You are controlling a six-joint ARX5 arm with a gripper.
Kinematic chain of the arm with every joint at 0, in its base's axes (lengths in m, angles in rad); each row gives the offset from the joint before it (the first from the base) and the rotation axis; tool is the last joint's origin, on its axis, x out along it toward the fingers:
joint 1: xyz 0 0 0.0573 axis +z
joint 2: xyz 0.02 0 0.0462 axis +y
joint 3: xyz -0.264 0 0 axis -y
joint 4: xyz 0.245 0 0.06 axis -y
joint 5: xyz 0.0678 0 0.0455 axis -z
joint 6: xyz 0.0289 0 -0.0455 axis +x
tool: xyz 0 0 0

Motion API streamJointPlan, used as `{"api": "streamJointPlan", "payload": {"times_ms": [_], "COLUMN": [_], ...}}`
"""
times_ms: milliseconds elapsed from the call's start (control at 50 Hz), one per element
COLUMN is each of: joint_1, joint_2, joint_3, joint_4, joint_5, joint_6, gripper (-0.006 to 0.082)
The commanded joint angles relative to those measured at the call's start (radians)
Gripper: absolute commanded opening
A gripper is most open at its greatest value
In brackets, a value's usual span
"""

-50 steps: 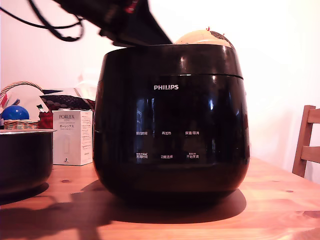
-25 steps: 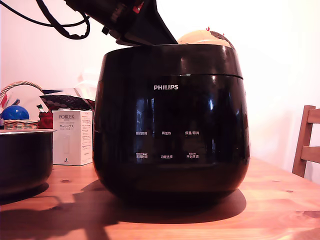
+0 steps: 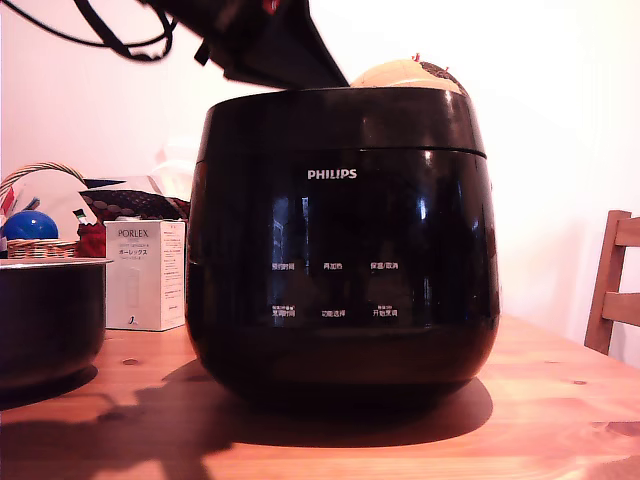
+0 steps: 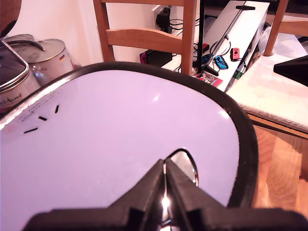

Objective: Open the rice cooker by pressing the large metal button on the top of its lid with medium force

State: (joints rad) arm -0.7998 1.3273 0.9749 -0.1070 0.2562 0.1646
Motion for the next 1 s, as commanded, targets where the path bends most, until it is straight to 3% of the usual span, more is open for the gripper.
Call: {"api": "streamJointPlan", "payload": {"times_ms": [0,600,980], "joint_1": [-0.026,-0.058,-0.058], "joint_2": [-0.021,-0.056,-0.188], "joint_3": [-0.011,0.024,0.043], "joint_4": [-0.011,-0.024,-0.024], "joint_5": [-0.003,-0.082,-0.146], "joint_6": [-0.008,-0.007,-0.007], "gripper": [-0.0019,-0.0019,-0.0019]}}
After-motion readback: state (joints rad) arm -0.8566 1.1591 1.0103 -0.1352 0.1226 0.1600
